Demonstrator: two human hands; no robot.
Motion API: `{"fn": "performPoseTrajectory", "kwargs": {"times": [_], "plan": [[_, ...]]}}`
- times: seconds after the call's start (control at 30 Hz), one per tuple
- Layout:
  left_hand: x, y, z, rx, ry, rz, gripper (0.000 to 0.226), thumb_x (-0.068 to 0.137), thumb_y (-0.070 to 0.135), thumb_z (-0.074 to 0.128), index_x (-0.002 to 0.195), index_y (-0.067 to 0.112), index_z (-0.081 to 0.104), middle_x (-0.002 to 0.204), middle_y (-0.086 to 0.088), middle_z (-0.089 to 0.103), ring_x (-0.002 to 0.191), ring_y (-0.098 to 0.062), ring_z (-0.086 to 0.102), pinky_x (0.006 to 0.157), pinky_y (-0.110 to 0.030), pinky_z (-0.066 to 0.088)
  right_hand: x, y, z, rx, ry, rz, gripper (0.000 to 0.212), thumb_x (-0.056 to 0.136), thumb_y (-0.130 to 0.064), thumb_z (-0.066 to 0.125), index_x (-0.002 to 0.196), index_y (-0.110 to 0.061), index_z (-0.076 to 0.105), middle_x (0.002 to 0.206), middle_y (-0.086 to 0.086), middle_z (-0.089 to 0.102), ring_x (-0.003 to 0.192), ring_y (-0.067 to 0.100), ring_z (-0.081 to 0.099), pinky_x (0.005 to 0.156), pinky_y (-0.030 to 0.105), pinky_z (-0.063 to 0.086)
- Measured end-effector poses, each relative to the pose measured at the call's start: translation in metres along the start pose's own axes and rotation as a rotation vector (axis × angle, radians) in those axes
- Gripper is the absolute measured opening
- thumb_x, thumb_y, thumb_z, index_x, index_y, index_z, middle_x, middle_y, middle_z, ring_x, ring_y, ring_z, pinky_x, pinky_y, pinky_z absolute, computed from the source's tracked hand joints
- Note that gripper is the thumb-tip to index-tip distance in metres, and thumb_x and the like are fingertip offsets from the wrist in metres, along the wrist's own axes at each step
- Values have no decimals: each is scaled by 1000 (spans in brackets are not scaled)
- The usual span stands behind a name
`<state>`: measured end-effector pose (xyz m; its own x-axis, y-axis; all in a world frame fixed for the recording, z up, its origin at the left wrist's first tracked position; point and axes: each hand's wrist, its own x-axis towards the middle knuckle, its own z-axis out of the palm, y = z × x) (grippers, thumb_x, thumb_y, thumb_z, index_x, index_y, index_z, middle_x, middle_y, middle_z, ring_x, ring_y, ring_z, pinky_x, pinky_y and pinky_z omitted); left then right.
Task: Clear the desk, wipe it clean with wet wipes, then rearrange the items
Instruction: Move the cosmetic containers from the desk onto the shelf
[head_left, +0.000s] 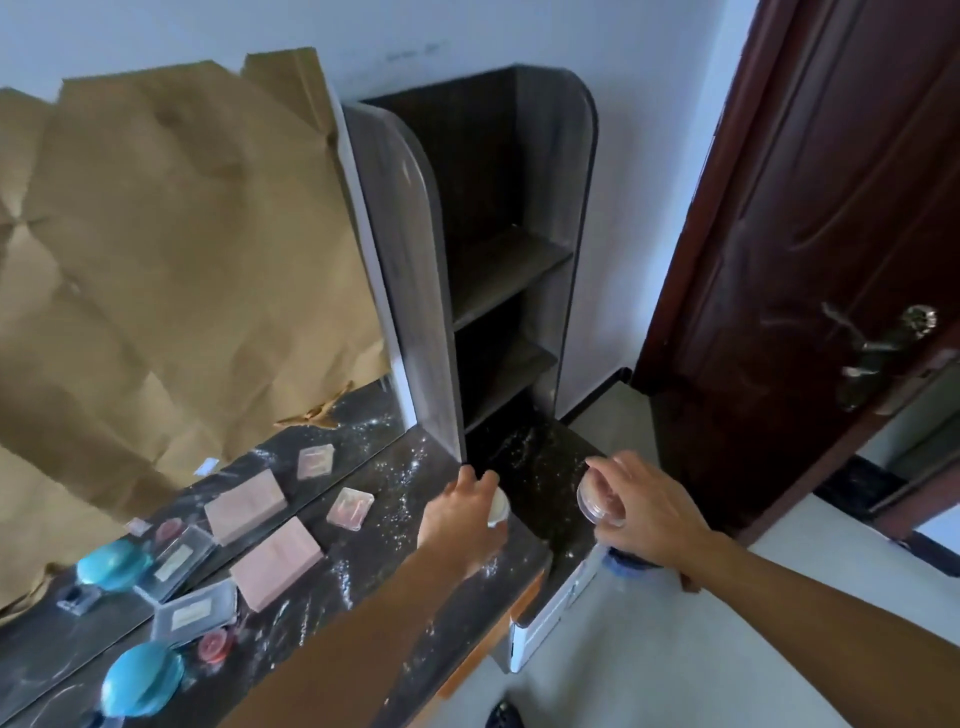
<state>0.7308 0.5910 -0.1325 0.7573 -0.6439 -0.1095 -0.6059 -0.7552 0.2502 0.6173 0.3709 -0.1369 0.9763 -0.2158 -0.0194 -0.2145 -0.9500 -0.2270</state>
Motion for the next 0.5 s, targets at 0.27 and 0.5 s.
{"fn": "performPoseTrajectory", "kwargs": {"times": [0.27,0.5], "plan": [[101,15,-4,-31,-36,3,50,83,37,61,127,24,38,121,-1,43,103,-25,56,80,-37,50,100,49,-23,30,-1,37,73,70,-39,62,138,-27,38,126,-1,42,109,20,50,81,29,45],[147,13,8,-57,-38,-133,53,83,37,61,129,24,38,122,-1,43,101,-24,59,78,-38,51,198,70,-2,40,-47,-123,65,74,-33,67,133,-20,43,120,4,45,103,23,52,72,32,49]]}}
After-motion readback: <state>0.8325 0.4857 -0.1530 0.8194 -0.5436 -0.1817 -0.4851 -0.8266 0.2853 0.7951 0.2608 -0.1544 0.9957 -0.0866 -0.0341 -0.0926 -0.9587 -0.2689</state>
